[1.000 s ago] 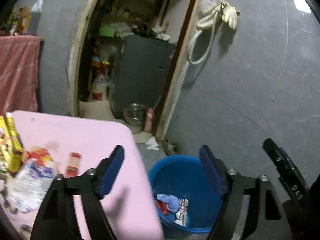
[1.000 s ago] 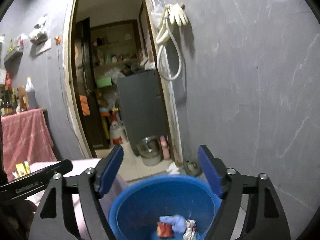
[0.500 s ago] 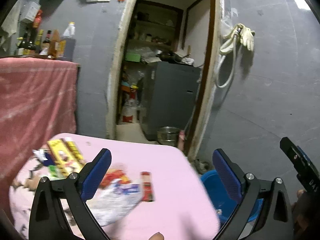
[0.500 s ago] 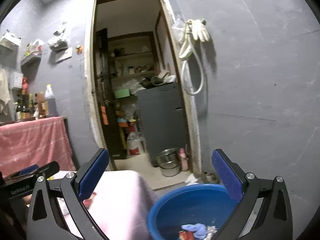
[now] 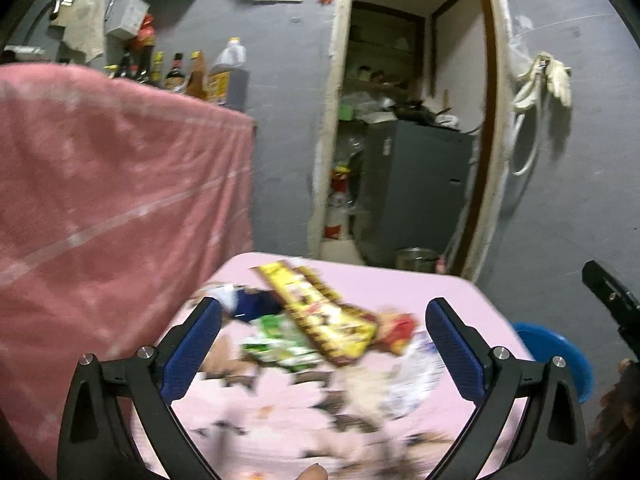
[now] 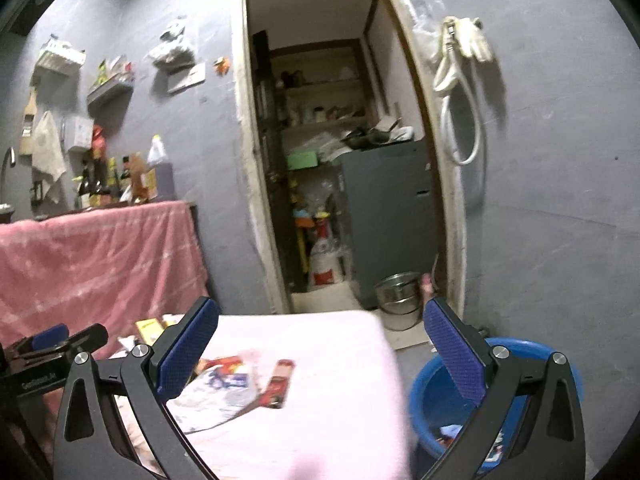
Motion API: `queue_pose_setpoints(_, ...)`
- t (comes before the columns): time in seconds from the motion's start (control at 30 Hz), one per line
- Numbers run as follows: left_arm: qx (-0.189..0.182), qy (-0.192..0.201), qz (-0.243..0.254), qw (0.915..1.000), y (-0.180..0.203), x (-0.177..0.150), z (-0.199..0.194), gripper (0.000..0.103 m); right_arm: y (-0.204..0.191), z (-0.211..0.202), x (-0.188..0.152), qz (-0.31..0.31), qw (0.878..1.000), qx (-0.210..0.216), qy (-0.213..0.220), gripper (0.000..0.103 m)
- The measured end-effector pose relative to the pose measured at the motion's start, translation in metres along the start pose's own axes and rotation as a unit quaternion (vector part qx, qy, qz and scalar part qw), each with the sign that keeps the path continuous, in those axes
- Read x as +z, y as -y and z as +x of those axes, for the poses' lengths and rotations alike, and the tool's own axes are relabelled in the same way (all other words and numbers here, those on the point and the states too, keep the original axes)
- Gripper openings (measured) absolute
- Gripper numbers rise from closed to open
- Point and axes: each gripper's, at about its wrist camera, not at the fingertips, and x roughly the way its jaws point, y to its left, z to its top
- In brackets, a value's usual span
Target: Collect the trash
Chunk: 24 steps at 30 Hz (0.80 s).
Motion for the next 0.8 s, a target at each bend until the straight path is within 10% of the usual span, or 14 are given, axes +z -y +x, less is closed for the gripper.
queue_pose_setpoints(0.8, 0.001, -0.123, -0.032, 0.9919, -0.075, -0.02, 0.053, 0.098, -0.063, 0.082, -0.053, -0.029, 0.978, 0.066, -0.195, 0.103)
